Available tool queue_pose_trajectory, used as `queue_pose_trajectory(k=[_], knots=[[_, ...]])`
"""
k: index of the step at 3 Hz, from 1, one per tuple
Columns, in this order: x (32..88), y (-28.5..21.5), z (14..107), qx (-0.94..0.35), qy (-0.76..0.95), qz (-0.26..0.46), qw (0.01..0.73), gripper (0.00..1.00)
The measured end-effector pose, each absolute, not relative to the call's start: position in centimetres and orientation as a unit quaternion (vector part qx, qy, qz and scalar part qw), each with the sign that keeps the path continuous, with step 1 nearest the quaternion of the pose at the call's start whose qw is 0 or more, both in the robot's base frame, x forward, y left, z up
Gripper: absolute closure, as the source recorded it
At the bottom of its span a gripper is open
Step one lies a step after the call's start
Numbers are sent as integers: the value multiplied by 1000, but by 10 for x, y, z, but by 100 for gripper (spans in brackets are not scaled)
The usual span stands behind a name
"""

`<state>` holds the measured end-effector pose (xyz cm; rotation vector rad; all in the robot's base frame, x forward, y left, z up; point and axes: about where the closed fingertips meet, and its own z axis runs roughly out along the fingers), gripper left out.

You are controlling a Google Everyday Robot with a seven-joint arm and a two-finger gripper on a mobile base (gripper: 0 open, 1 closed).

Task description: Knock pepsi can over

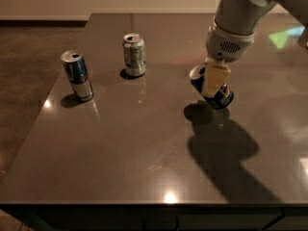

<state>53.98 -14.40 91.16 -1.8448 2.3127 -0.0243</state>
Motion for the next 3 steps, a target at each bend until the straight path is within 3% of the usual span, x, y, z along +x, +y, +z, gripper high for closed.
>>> queue_pose_trajectory(k=[2,3], knots=[[537,-141,900,-646,761,-28,53,12],[540,-139,900,-645,761,-29,59,0]])
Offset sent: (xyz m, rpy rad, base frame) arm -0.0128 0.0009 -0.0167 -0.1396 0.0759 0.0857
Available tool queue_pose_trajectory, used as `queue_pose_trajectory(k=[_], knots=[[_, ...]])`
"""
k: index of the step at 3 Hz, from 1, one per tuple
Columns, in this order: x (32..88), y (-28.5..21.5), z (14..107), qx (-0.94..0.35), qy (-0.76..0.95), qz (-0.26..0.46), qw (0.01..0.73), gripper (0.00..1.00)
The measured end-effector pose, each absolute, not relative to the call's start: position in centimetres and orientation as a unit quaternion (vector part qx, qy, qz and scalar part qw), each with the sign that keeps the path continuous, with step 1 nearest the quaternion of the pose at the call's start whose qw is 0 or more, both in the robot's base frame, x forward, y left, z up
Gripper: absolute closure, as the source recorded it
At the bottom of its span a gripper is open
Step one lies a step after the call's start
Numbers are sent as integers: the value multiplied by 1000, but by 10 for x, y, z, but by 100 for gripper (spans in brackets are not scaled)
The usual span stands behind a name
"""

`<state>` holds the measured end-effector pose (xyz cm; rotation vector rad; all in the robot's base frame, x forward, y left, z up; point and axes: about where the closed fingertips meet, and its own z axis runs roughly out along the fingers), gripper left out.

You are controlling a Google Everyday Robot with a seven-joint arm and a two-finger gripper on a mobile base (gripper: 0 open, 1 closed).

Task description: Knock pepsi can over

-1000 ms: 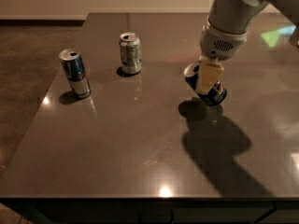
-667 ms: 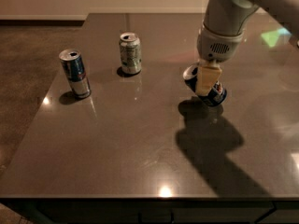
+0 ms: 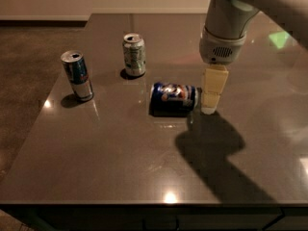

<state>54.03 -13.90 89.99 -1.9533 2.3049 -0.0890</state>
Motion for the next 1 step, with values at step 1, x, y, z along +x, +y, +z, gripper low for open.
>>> queue_pose_trajectory(k=[1], knots=[[540,-139,900,-645,761,-29,60,0]])
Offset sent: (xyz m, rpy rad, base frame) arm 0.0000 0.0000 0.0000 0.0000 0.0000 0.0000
